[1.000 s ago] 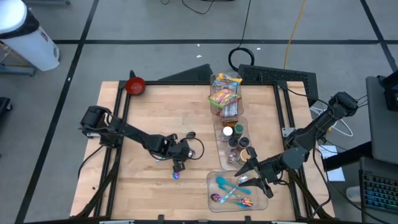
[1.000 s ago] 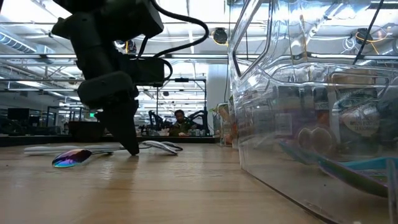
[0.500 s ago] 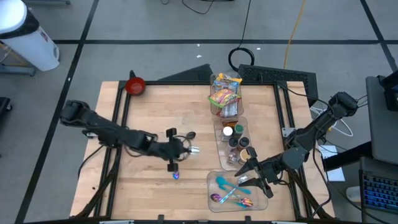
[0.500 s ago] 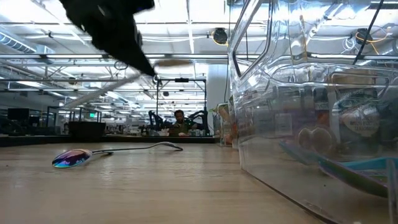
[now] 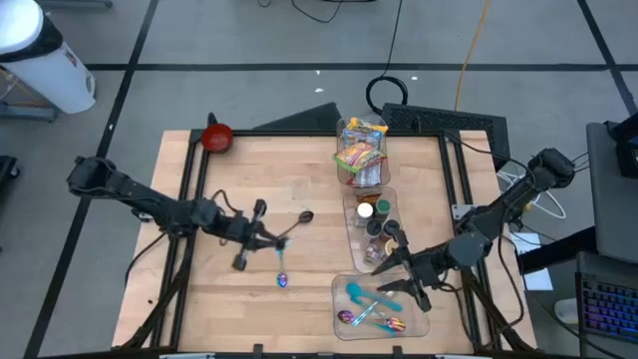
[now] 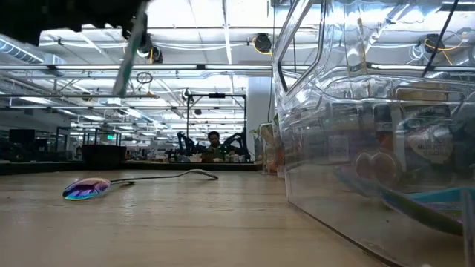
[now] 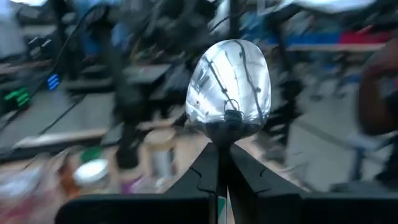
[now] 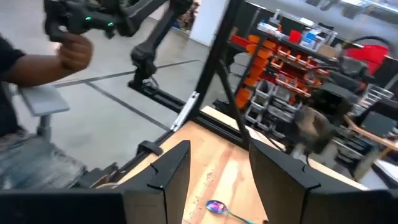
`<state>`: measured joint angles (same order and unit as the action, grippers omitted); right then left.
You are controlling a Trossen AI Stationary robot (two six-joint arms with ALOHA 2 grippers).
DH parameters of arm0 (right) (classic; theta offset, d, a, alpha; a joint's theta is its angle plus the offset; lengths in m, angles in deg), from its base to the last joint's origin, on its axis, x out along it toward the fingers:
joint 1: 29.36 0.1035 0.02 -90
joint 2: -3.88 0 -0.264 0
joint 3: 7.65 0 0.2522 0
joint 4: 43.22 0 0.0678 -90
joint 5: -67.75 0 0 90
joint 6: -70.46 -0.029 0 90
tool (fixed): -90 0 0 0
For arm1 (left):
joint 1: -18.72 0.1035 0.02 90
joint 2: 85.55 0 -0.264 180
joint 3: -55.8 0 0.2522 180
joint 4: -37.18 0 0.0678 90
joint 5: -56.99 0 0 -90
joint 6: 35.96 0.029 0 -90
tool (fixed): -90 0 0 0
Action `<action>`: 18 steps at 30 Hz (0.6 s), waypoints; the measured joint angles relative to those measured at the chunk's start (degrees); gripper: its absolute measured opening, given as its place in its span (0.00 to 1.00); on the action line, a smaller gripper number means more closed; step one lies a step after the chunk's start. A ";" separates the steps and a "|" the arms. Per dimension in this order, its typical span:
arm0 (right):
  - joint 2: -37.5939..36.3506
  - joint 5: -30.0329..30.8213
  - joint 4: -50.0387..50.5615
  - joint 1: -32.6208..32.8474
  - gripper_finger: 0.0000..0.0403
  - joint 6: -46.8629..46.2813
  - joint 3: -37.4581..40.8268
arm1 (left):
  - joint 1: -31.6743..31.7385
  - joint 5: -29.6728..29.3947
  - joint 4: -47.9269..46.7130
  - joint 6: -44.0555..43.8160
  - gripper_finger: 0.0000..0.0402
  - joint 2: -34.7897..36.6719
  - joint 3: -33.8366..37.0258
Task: Pick & Place Food Item
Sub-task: Put the light blue spoon into the bottom transparent bin
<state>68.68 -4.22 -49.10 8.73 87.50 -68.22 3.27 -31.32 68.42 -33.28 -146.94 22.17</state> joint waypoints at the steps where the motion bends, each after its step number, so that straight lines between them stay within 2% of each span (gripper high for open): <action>1: 0.40 -0.02 -0.49 -0.86 0.39 -0.69 -0.02 | -0.02 1.84 2.73 0.01 0.03 -0.02 0.97; 6: 4.98 -0.07 -5.35 -5.54 0.38 -4.58 -0.02 | -0.58 8.54 9.59 0.97 0.02 -0.11 0.81; 10: 10.65 -0.78 -11.64 -9.56 0.38 -4.11 -0.02 | -2.07 10.27 9.63 2.00 0.02 -1.79 -1.83; 15: 18.32 -10.13 -22.42 -14.43 0.39 -5.48 -0.10 | -3.94 10.29 9.67 4.24 0.03 -5.57 -6.08; 18: 22.49 -14.75 -24.15 -16.20 0.44 -7.58 -1.83 | -4.23 10.30 8.89 4.54 0.03 -9.29 -9.69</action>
<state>91.17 -18.98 -73.25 -7.47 79.92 -70.04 -0.96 -21.02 77.31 -28.74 -156.22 12.48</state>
